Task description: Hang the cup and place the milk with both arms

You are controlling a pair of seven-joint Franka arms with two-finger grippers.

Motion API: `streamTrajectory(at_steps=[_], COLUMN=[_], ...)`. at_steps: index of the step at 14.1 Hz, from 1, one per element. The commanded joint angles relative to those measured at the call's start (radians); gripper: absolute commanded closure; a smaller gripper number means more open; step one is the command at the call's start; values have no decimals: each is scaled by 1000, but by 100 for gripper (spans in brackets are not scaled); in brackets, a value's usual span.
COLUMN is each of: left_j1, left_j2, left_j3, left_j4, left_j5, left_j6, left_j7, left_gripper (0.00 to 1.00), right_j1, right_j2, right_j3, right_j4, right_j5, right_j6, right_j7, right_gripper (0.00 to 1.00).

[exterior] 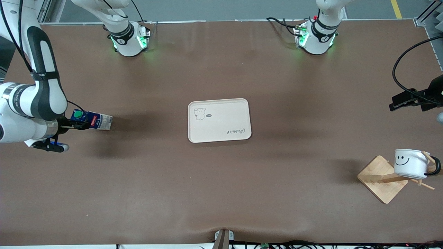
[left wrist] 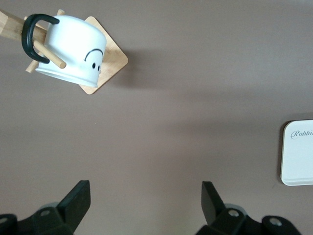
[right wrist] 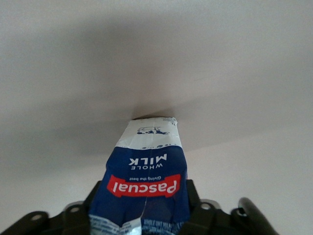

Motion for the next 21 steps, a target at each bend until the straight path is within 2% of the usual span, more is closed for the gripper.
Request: streamTrajectory(at_steps=[1,10,12,14,17,19,21], left_j1=[-2,0,-38,-101,-256,-321,-385], left_j2=[3,-50,-92,-113,-141,-169,-195], left_j3=[-30,-32,-23,20,167,242,301], left_j4=[24,23,8,-6,-16,-46,-77], left_j5=[17,18,17,18,6,-48,-53], left_j6=[-7,-16,-16,-22,-76,-74,-76], left_j7=[-23,-30,-35,-67,-104,-113,-127], left_gripper=[0,0,0,0,0,0,0], right_j1=[-7,-13,-9,-7,-2,16,37], right_j2=[-2,-4,-4,-4,-4,-4,-4], right_j3=[12,14,14,14,14,14,15], right_j4=[-10,5,8,12,47,100,159], right_j5=[-8,-8,-8,-8,-8,-8,-7], right_j6=[8,2,0,0,-1,-29,-78], right_j7=[-6,-37,-37,-35,-37,-40,-35], right_gripper=[0,0,0,0,0,0,0])
